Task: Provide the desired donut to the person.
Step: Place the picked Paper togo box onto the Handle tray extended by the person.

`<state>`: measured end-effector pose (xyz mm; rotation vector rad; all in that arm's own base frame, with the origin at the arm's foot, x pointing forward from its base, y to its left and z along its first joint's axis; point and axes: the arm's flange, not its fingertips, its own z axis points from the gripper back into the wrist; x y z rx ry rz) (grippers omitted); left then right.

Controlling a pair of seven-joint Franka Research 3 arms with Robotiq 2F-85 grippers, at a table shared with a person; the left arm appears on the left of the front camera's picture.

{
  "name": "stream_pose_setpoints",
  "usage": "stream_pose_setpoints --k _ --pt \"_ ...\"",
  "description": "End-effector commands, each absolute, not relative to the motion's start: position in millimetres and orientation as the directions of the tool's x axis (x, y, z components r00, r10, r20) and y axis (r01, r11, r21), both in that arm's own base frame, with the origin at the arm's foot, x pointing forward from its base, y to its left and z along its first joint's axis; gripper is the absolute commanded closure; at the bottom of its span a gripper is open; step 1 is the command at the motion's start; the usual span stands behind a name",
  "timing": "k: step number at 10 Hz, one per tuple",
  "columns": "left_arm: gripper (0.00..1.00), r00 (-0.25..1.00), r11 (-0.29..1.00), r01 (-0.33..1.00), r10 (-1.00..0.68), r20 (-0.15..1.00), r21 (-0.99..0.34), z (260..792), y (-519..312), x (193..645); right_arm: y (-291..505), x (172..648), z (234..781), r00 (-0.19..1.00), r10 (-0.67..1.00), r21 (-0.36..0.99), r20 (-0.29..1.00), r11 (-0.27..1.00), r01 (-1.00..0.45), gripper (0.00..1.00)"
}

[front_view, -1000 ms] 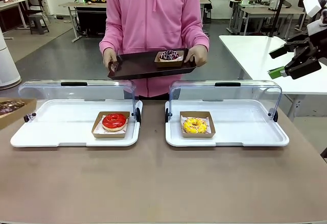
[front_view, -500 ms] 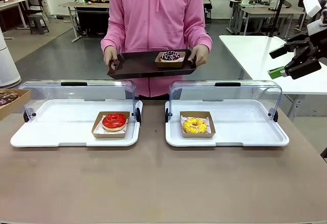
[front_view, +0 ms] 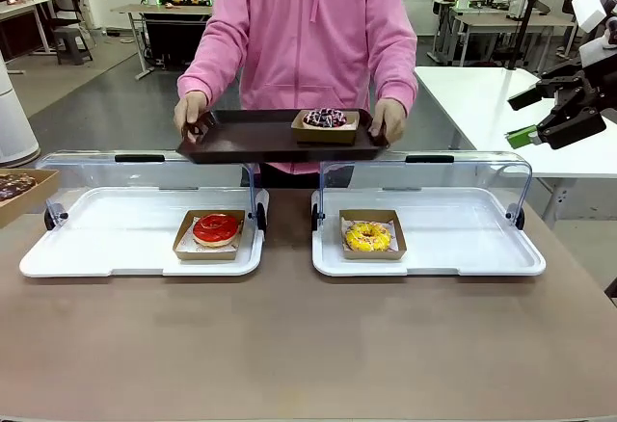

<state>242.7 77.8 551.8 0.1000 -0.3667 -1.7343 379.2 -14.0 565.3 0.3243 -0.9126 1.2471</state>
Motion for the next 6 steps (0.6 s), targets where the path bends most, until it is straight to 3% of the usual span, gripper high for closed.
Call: stream_pose_setpoints --k 1,6 --pt "1.0 -0.182 -0.14 0.948 -0.975 0.126 0.287 550.1 77.6 241.8 -13.8 379.1 563.5 0.028 0.671 -0.255 0.741 0.319 -0.913 0.0" --pt "1.0 -0.182 -0.14 0.948 -0.975 0.126 0.287 550.1 77.6 241.8 -13.8 379.1 563.5 0.028 0.671 -0.255 0.741 0.319 -0.913 0.0"
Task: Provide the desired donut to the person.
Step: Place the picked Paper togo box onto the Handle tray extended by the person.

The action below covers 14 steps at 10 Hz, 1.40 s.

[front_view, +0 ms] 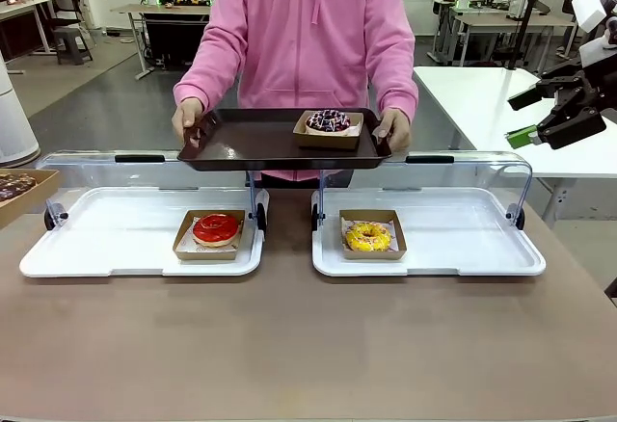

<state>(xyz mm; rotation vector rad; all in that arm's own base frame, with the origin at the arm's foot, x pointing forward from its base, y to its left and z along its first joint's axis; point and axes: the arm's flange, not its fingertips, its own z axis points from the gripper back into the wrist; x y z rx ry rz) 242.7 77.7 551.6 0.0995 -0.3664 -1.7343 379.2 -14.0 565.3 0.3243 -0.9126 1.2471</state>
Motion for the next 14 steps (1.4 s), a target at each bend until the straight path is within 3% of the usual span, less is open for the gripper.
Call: stream_pose_setpoints --k 1,8,11,14 --pt "1.0 -0.182 -0.14 0.948 -0.975 0.126 0.287 550 78 242 -14 379 564 0.028 0.671 -0.255 0.741 0.319 -0.913 0.0" --pt "0.99 -0.199 -0.152 0.943 -0.97 0.136 0.297 552 78 243 -14 379 564 0.028 0.671 -0.255 0.741 0.319 -0.913 0.0" --pt "0.99 -0.194 -0.133 0.941 -0.965 0.176 0.31 616 11 318 -14 379 564 0.028 0.671 -0.255 0.741 0.319 -0.913 0.0" --pt "0.99 -0.208 -0.116 0.924 -0.952 0.226 0.364 642 -56 377 -14 379 564 0.028 0.671 -0.255 0.741 0.319 -0.913 0.0"
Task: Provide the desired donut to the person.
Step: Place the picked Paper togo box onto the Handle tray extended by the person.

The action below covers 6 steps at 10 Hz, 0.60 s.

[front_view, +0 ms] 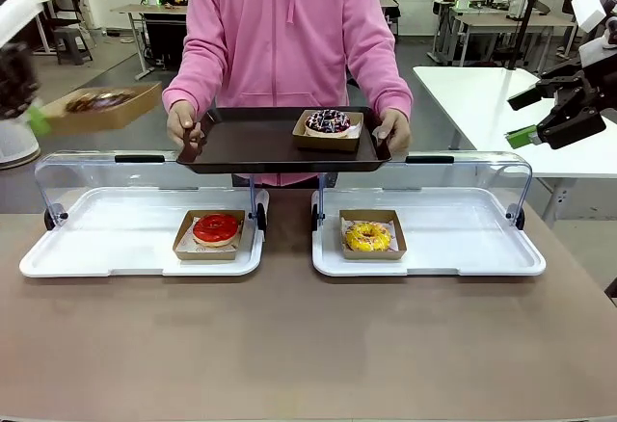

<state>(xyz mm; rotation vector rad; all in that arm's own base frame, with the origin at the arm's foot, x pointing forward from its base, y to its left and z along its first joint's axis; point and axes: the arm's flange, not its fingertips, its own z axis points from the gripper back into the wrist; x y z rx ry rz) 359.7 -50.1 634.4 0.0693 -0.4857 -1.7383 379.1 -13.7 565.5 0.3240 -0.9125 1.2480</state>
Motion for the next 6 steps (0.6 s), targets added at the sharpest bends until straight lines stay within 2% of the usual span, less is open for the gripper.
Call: stream_pose_setpoints --k 1,2,6 --pt "0.99 -0.189 -0.095 0.922 -0.957 0.221 0.376 643 -82 396 -14 379 564 0.028 0.671 -0.255 0.741 0.319 -0.913 0.0" --pt "0.99 -0.196 -0.107 0.92 -0.959 0.205 0.377 637 -107 413 -14 379 564 0.028 0.671 -0.255 0.741 0.319 -0.913 0.0" --pt "0.99 -0.179 -0.081 0.934 -0.948 0.262 0.347 606 -176 479 -14 379 564 0.028 0.671 -0.255 0.741 0.319 -0.913 0.0"
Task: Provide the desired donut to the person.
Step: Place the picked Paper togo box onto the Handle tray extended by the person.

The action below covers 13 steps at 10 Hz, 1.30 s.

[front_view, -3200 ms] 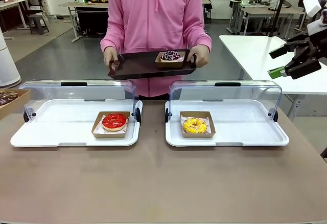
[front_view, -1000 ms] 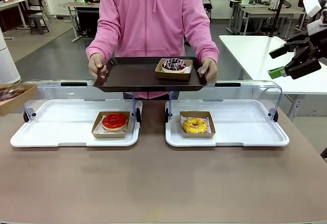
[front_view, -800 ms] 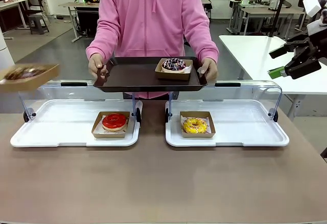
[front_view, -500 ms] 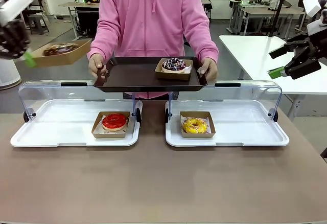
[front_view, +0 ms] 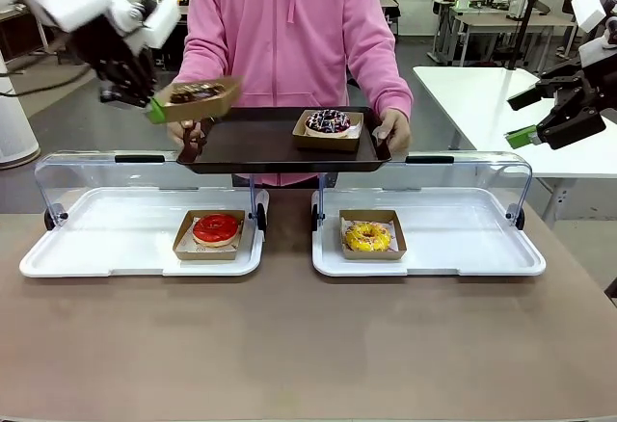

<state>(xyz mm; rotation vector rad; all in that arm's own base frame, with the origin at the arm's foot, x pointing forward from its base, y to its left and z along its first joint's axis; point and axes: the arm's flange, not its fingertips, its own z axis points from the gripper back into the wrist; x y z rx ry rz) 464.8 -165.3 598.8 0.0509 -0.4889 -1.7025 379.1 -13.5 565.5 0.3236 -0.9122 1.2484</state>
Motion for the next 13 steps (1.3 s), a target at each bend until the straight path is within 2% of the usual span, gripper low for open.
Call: stream_pose_setpoints --k 1,3,7,11,12,13 --pt "0.99 -0.179 -0.089 0.937 -0.953 0.246 0.339 600 -193 490 -14 379 564 0.028 0.671 -0.255 0.741 0.319 -0.913 0.0" --pt "0.99 -0.192 -0.128 0.947 -0.961 0.2 0.295 582 -222 509 -14 379 564 0.028 0.671 -0.255 0.741 0.319 -0.913 0.0" --pt "0.99 -0.145 -0.096 0.943 -0.98 0.136 0.318 546 -243 543 -14 379 564 0.028 0.671 -0.255 0.741 0.319 -0.913 0.0" --pt "0.99 -0.161 -0.13 0.941 -0.984 0.075 0.314 536 -246 543 -14 379 564 0.028 0.671 -0.255 0.741 0.319 -0.913 0.0" --pt "0.83 -0.154 -0.122 0.946 -0.984 0.086 0.3 536 -246 543 -14 379 564 0.028 0.671 -0.255 0.741 0.319 -0.913 0.0" --pt "0.42 -0.159 -0.125 0.951 -0.982 0.1 0.284 536 -247 543 -14 379 564 0.028 0.671 -0.255 0.741 0.319 -0.913 0.0"
